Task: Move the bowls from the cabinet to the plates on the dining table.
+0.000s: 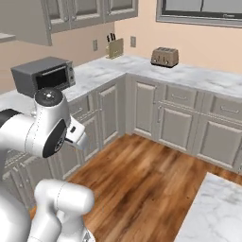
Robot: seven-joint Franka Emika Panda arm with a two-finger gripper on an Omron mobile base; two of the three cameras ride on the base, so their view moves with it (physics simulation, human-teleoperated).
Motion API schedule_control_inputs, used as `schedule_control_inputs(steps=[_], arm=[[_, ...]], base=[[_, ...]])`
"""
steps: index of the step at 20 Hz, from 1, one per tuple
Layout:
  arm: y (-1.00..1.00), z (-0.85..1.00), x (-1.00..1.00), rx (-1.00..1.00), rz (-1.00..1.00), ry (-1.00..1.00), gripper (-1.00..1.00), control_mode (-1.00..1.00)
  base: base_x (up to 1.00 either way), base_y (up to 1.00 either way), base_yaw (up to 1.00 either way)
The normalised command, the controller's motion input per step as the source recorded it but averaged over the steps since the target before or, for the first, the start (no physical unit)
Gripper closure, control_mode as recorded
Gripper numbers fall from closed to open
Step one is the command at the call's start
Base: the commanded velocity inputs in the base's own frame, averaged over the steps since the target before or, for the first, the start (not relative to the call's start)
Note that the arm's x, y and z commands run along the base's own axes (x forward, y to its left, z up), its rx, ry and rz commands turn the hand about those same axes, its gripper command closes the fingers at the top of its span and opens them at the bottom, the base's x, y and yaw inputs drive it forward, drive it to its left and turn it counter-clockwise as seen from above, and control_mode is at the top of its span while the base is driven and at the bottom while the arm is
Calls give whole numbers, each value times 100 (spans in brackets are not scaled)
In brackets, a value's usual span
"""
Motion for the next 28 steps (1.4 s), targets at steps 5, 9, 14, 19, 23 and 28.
schedule_control_inputs(steps=[5,9,14,19,23,28], arm=[[0,0,0,0,0,0,-100,100],[0,0,0,0,0,0,-100,100],[0,0,0,0,0,0,-100,100],[0,0,0,0,0,0,-100,100],[0,0,0,0,0,0,-100,100],[0,0,0,0,0,0,-100,100]], base=[[2,2,47],[18,0,48],[38,0,48],[35,-9,48],[7,-49,37],[0,-65,32]])
